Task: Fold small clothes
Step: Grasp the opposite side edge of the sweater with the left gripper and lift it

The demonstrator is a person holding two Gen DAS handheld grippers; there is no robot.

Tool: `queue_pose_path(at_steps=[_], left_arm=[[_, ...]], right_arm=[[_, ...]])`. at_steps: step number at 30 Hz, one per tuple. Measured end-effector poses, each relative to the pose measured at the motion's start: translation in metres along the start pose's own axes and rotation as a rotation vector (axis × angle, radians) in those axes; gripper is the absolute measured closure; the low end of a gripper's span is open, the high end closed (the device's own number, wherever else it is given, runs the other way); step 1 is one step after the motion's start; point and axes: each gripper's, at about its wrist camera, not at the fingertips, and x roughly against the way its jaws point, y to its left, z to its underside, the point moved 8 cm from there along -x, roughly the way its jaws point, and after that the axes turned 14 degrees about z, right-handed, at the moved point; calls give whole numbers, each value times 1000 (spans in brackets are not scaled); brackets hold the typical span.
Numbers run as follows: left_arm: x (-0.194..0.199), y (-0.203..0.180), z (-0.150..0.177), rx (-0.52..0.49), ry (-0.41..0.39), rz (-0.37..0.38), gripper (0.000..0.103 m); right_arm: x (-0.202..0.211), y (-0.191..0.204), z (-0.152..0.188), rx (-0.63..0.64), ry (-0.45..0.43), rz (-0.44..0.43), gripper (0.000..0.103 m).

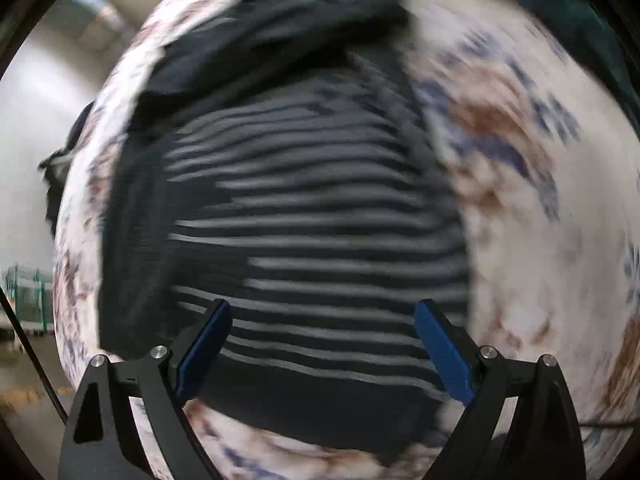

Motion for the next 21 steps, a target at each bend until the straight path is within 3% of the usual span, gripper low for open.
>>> queue_pose_path(at_steps=[6, 7, 8, 9, 12, 15, 18, 21], left_arm=[[-42, -48, 21, -176, 80, -14, 13], [-46, -47, 21, -172, 75, -16, 42], [-49, -43, 20, -154, 71, -10, 85], [-52, -36, 18, -111, 75, 12, 92], [-49, -16, 10, -22, 34, 105, 96], [-41, 0, 6, -17, -3, 106, 96], [-29, 7, 7, -26, -33, 107, 96], [-15, 6, 9, -36, -61, 105, 97]], right_arm=[[-28, -41, 22, -94, 94, -89, 8], [-32, -43, 21, -99, 104, -96, 8], [-36, -43, 16, -103, 104, -94, 8], [-37, -42, 10, -97, 95, -85, 8], [-42, -28, -22, -90, 47, -106, 8], [-57, -9, -61, -116, 33, -179, 8], [-70, -6, -102, -187, -25, -168, 8], [-78, 0, -131, -272, -43, -279, 8]])
